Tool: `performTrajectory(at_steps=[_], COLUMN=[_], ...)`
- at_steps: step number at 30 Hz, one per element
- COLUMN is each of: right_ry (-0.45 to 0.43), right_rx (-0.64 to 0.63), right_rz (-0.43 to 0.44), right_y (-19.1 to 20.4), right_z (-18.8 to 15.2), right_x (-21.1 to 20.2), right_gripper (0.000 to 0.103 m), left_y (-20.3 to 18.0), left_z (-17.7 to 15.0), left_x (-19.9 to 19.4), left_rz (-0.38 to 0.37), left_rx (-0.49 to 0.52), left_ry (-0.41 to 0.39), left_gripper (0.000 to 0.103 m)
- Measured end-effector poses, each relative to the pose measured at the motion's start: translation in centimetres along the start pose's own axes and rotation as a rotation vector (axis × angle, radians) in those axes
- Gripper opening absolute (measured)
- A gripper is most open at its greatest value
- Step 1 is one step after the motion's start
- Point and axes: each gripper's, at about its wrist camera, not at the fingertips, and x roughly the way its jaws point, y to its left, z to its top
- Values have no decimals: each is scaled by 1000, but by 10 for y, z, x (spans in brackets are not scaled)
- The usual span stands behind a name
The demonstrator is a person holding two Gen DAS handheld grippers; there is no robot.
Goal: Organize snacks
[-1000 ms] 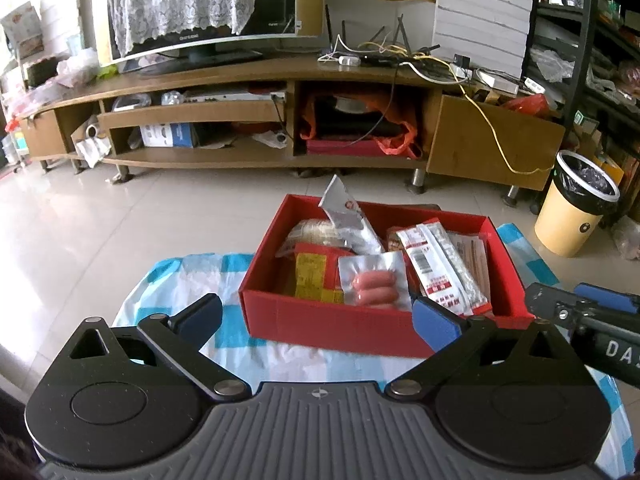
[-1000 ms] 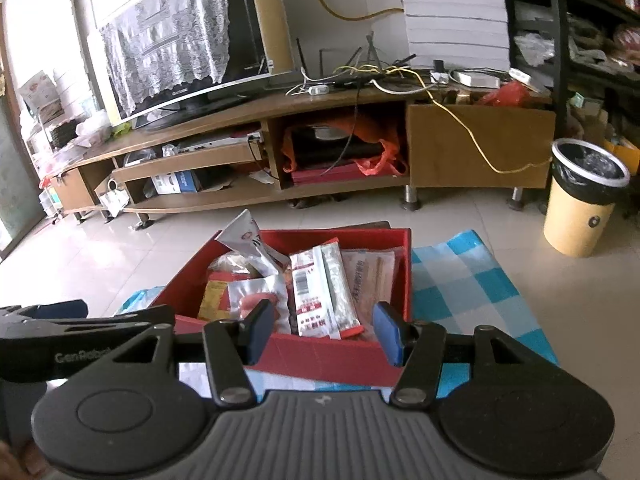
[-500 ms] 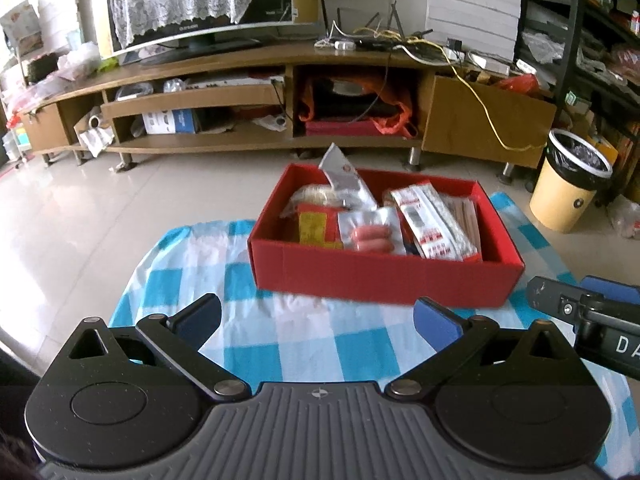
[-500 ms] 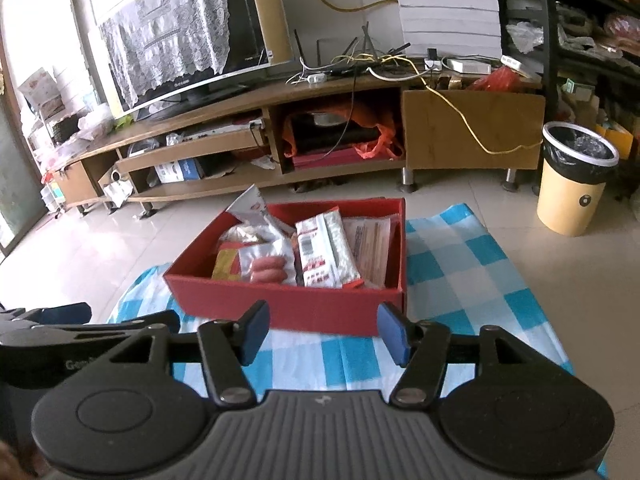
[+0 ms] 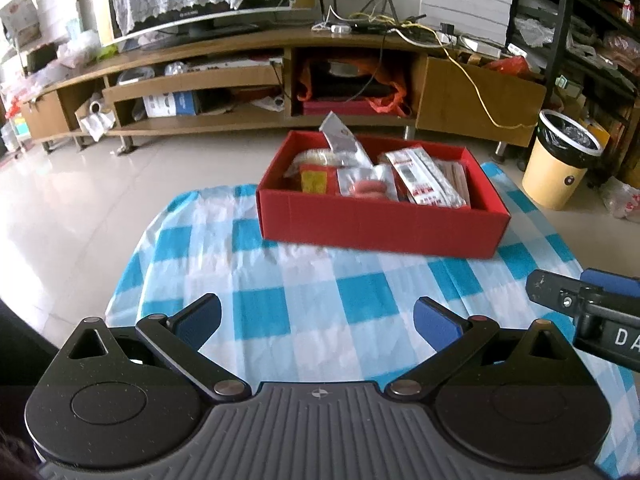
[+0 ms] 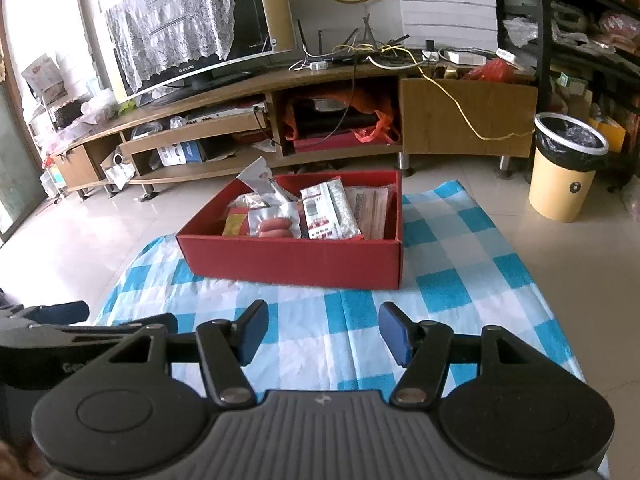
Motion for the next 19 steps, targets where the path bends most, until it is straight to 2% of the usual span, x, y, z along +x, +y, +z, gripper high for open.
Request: performTrajectory(at_steps=[7, 19], right_ry=[53, 40], right_rx=[-10, 4], right_rz=[-20, -29], right_y=[4, 2], right_z=[-20, -33], right_x=[-3, -20], right_gripper=[57, 57], left_y=[-3, -10], left_z=[-13, -23], left_x=[-15, -32], left_rz=[2, -6], left_rx=[13, 54], left_ry=[-13, -60], left_gripper=[103, 103])
